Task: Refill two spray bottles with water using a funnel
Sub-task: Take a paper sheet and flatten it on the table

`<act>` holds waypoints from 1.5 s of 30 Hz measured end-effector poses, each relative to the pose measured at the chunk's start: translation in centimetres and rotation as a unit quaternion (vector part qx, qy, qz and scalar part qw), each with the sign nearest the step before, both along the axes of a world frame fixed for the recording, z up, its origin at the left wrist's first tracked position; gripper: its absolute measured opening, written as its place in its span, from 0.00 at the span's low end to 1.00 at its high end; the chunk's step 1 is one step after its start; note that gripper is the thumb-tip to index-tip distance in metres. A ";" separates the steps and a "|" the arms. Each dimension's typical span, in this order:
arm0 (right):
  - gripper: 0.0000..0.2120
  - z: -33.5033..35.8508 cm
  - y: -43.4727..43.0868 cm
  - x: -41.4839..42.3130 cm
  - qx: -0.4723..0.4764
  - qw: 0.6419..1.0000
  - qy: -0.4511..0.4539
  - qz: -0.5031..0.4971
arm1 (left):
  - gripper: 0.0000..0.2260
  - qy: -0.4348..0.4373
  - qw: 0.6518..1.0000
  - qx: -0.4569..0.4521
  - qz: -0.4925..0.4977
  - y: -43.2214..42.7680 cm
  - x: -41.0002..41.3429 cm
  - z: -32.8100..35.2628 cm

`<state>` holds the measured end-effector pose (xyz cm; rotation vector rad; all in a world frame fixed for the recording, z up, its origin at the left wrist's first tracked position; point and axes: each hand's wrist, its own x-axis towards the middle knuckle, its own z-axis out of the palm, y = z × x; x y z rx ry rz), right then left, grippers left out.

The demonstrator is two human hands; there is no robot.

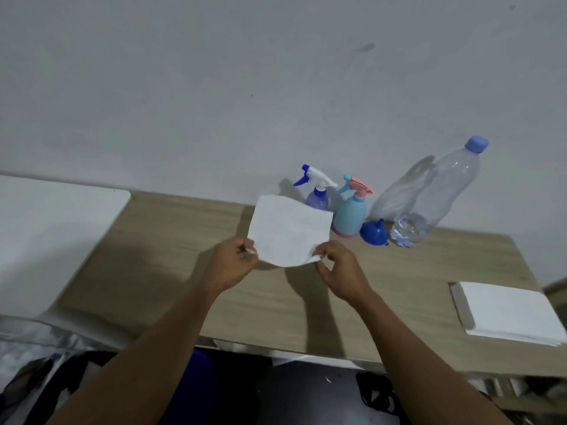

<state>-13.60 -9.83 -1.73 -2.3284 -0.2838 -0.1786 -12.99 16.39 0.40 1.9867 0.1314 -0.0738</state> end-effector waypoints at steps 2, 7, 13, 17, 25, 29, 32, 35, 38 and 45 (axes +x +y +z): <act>0.11 -1.9 0.4 -0.9 -0.022 0.999 0.034 0.015 | 0.08 0.021 0.997 0.066 -0.034 0.9 -0.7 -1.8; 0.08 -4.7 1.5 -2.5 -0.078 0.989 0.106 0.073 | 0.03 0.039 0.983 0.157 -0.090 2.9 -2.0 -4.2; 0.25 -5.5 2.3 -4.8 -0.164 0.981 0.093 0.051 | 0.16 0.031 0.928 0.344 -0.138 5.1 -2.9 -6.0; 0.17 -4.8 3.2 -2.7 -0.161 0.987 0.000 -0.008 | 0.14 -0.054 0.926 0.358 -0.109 4.0 -1.1 -6.4; 0.28 -8.4 7.1 2.3 -0.256 0.961 0.102 0.033 | 0.29 -0.057 0.851 0.477 -0.212 -0.4 3.4 -11.2; 0.30 -10.7 7.2 2.7 -0.307 0.942 0.128 0.056 | 0.29 -0.068 0.853 0.464 -0.228 -0.7 3.8 -13.4; 0.31 -11.4 7.5 3.2 -0.327 0.935 0.124 0.056 | 0.28 -0.079 0.854 0.464 -0.221 -0.1 4.2 -13.9; 0.32 -11.2 8.1 4.0 -0.332 0.933 0.121 0.071 | 0.28 -0.077 0.856 0.464 -0.215 0.7 4.7 -14.0; 0.33 -11.2 8.2 4.4 -0.335 0.932 0.120 0.075 | 0.29 -0.082 0.852 0.471 -0.212 0.8 4.8 -14.0; 0.33 -11.6 5.1 4.8 -0.334 0.933 0.111 0.070 | 0.30 -0.080 0.845 0.484 -0.212 -2.4 5.3 -13.9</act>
